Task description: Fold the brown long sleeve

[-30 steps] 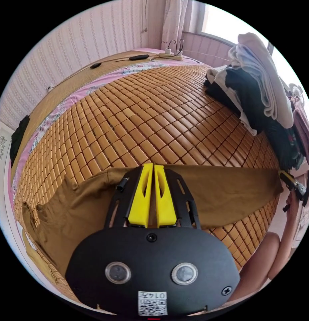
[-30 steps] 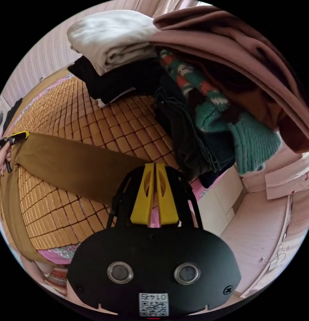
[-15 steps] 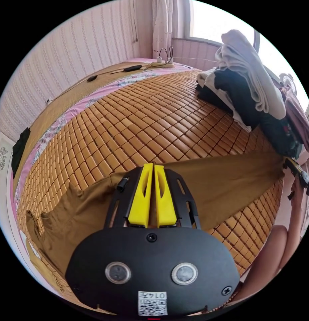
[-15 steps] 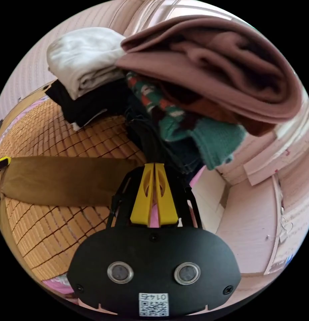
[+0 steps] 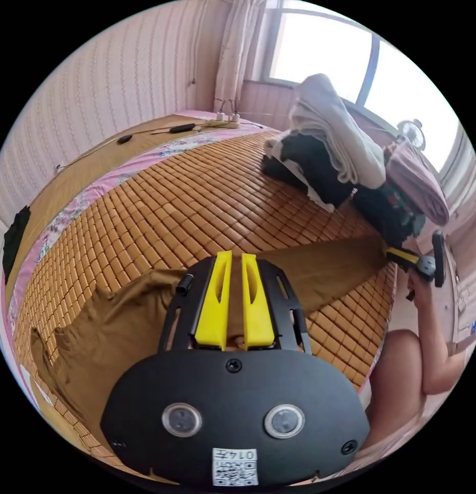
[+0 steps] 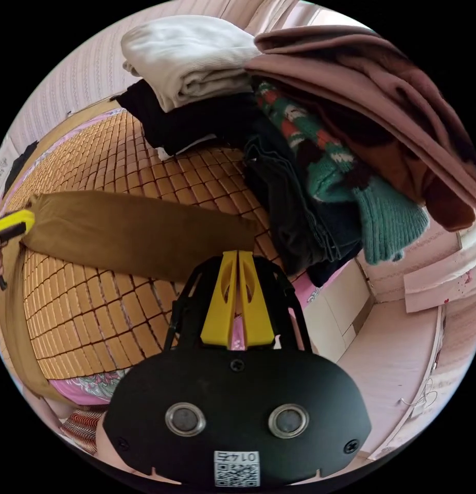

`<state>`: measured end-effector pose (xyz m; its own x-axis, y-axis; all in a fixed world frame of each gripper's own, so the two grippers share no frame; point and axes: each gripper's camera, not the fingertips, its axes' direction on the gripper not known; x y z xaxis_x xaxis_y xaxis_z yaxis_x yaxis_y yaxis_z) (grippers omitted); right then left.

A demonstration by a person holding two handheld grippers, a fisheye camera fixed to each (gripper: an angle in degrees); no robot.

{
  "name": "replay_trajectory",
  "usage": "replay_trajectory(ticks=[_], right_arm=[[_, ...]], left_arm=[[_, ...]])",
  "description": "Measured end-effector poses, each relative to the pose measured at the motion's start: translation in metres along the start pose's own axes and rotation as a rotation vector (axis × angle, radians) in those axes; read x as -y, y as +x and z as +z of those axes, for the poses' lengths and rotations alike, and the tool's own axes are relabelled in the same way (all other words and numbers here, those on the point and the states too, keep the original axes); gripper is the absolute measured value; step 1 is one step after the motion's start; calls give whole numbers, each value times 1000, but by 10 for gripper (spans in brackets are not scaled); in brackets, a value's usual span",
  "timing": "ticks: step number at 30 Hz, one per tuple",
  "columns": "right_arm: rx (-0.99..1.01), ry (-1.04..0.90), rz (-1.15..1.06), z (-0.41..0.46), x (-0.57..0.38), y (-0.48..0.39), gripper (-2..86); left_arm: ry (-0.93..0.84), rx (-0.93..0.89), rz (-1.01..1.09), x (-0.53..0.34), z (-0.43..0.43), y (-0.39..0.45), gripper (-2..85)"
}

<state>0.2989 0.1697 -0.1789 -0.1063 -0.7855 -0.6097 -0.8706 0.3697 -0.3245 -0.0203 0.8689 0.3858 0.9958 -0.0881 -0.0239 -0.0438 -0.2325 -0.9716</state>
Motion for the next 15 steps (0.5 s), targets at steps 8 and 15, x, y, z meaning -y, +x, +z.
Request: replay_trajectory(ticks=[8, 15], right_arm=[[48, 11, 65, 12, 8, 14, -10], [25, 117, 83, -2, 13, 3, -10]], left_arm=[[-89, 25, 41, -19, -2, 38, 52], [0, -76, -97, -36, -94, 7, 61]])
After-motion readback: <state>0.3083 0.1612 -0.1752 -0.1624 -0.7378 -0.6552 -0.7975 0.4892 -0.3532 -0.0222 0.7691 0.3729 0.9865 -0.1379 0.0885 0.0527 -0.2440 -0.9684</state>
